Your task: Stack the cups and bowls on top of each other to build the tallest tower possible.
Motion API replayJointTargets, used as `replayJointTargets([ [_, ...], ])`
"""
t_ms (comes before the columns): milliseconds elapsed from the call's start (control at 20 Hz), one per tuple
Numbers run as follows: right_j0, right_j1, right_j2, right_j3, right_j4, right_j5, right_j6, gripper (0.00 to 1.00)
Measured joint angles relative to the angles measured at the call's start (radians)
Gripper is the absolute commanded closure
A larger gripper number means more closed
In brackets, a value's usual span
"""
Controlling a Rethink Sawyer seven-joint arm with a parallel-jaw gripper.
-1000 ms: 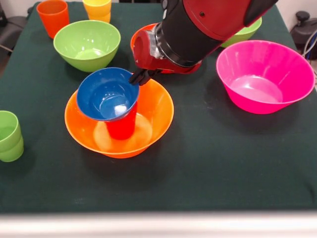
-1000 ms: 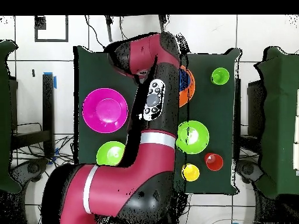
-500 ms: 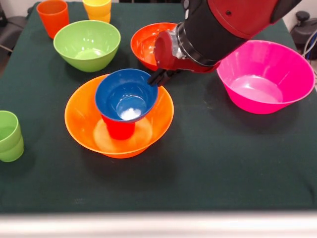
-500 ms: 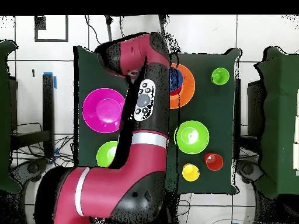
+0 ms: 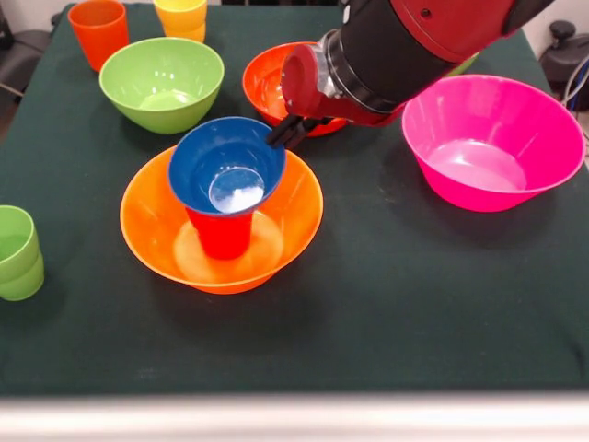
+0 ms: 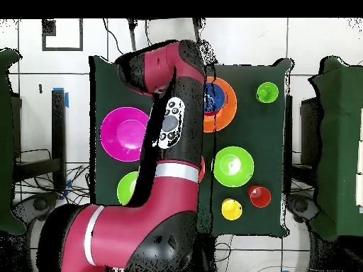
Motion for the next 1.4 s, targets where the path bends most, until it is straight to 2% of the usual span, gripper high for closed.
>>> replayJointTargets([
  [600, 0.002, -0.064, -0.057, 0.095, 0.0, -0.019, 0.0, 1.0],
  [1400, 0.058, -0.081, -0.109, 0.127, 0.001, -0.118, 0.027, 1.0],
])
